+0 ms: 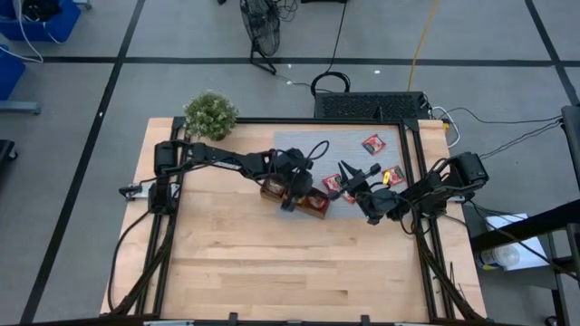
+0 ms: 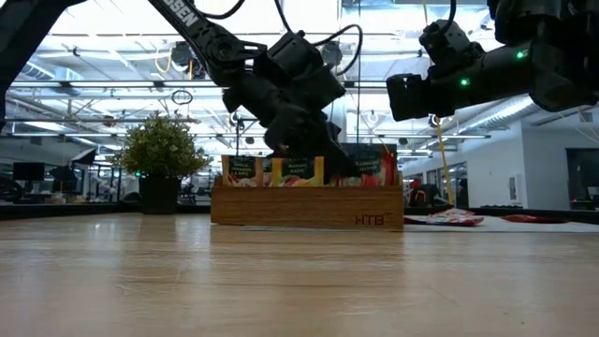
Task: Pick & Place Tea
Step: Put the red tea bag into the right section of the wooden organizer
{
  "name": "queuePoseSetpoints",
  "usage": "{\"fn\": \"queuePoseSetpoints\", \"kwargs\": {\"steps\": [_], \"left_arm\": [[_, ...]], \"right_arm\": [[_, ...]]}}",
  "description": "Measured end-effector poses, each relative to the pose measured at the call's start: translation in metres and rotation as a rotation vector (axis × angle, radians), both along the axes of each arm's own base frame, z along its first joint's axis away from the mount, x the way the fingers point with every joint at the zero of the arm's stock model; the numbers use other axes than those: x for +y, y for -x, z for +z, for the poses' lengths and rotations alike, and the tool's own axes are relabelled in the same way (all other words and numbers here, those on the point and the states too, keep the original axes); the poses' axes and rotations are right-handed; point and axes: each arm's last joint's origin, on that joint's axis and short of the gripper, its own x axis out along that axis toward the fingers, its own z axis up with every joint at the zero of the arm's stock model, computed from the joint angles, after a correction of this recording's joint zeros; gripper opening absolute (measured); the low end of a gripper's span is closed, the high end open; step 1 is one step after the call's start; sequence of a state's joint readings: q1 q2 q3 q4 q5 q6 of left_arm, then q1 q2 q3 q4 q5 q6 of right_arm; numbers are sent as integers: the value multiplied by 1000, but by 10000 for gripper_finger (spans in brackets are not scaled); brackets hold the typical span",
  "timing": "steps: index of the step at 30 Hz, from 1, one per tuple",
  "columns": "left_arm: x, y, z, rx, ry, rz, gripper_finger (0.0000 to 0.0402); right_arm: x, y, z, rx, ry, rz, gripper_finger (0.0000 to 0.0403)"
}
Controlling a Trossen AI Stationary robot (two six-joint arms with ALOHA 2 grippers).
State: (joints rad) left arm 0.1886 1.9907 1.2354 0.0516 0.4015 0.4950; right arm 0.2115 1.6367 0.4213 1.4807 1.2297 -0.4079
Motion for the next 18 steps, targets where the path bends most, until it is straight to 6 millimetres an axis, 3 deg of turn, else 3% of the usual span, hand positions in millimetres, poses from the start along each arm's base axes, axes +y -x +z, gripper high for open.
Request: {"fn": "queuePoseSetpoints", "kwargs": {"steps": [9, 18], "left_arm": [[4, -2, 2, -10, -89, 108, 87], [4, -2, 2, -8, -60, 140, 152]], "right_arm": [[0, 0, -1, 16, 2, 0, 20], [0, 0, -2, 16, 2, 0, 18]]}}
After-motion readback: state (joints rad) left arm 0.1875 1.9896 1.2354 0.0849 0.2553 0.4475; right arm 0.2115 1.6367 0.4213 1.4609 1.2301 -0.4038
